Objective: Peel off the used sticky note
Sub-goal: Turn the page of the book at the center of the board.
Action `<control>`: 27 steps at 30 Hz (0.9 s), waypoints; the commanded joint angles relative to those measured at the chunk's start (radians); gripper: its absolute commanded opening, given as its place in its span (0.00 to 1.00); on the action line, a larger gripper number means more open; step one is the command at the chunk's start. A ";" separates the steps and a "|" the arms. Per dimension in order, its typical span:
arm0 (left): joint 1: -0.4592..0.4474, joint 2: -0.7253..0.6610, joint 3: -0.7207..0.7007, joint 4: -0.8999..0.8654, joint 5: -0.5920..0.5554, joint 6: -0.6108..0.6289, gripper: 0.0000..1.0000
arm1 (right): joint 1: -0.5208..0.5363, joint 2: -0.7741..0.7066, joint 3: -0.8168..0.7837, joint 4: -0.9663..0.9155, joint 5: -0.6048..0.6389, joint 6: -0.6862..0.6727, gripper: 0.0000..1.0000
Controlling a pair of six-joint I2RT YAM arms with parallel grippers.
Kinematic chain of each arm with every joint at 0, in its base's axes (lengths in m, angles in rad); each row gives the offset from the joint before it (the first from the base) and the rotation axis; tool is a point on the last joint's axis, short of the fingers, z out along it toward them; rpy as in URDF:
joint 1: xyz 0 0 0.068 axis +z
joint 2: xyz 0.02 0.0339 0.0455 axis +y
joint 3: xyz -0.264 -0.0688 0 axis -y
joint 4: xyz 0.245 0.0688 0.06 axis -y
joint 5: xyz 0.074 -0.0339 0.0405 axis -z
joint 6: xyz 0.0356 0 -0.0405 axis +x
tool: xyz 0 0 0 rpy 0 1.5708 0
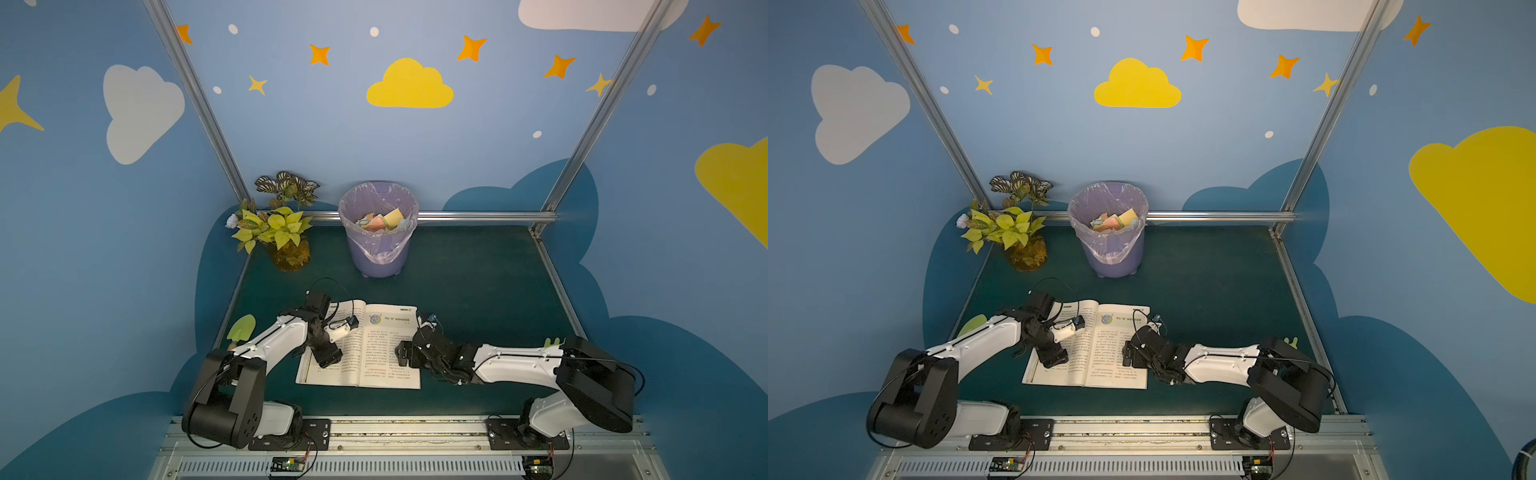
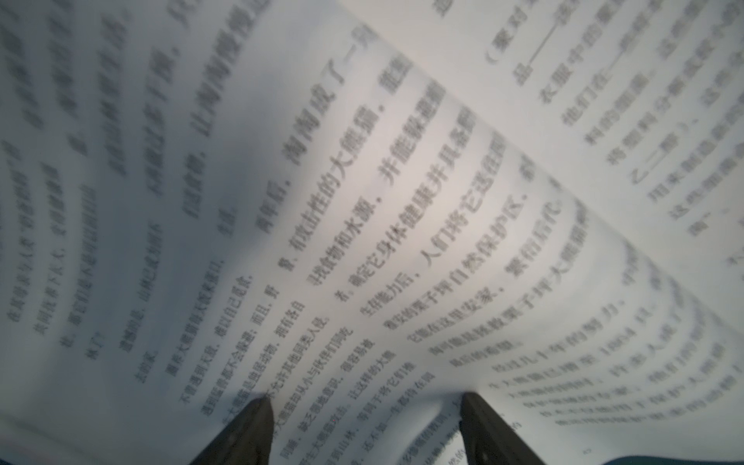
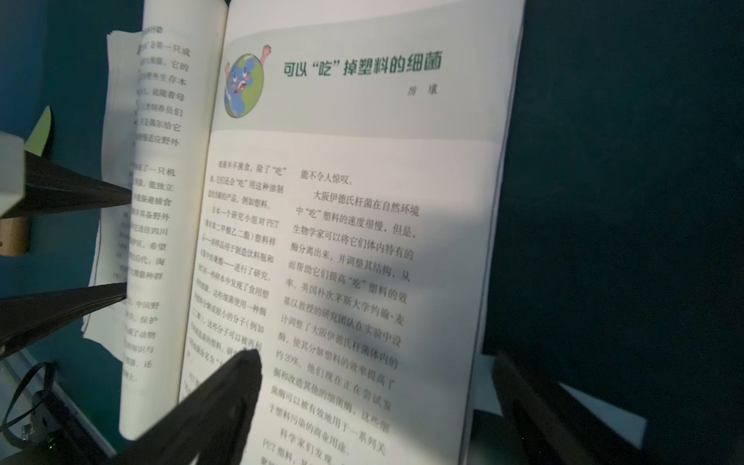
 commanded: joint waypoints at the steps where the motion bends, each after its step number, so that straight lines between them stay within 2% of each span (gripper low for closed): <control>1: -0.009 -0.012 -0.010 0.000 0.008 -0.013 0.76 | 0.005 0.034 -0.001 0.032 -0.025 0.013 0.96; 27: -0.065 0.007 -0.012 0.022 -0.002 -0.052 0.74 | 0.089 -0.025 0.086 -0.001 0.000 -0.002 0.96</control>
